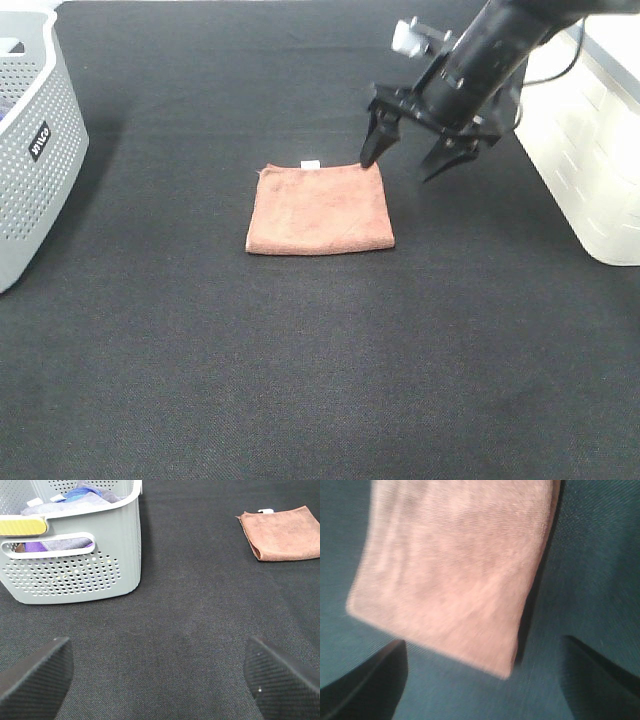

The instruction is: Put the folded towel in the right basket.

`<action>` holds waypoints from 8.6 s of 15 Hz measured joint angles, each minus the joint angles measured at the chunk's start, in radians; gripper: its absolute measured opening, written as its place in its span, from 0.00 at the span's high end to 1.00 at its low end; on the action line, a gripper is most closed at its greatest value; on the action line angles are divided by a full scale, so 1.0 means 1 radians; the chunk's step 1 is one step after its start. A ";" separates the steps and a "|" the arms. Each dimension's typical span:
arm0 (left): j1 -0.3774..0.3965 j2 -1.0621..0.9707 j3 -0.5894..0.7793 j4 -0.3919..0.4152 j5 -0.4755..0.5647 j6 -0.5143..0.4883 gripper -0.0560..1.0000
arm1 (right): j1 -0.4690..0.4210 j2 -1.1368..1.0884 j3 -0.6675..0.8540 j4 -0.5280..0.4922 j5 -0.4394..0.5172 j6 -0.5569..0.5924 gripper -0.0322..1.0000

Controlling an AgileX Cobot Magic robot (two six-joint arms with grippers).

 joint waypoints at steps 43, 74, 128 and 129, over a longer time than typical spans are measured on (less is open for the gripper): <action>0.000 0.000 0.000 0.000 0.000 0.000 0.12 | -0.211 -0.203 -0.627 -0.213 0.265 0.064 0.95; 0.000 0.000 0.000 0.000 0.000 0.000 0.12 | -0.242 -0.498 -0.124 -0.282 0.263 0.064 0.20; 0.000 0.000 0.000 0.000 0.000 0.000 0.12 | -0.277 -2.256 1.273 -0.409 0.116 0.065 0.20; 0.000 0.000 0.000 0.000 0.000 0.000 0.12 | -0.277 -2.256 1.273 -0.409 0.116 0.065 0.20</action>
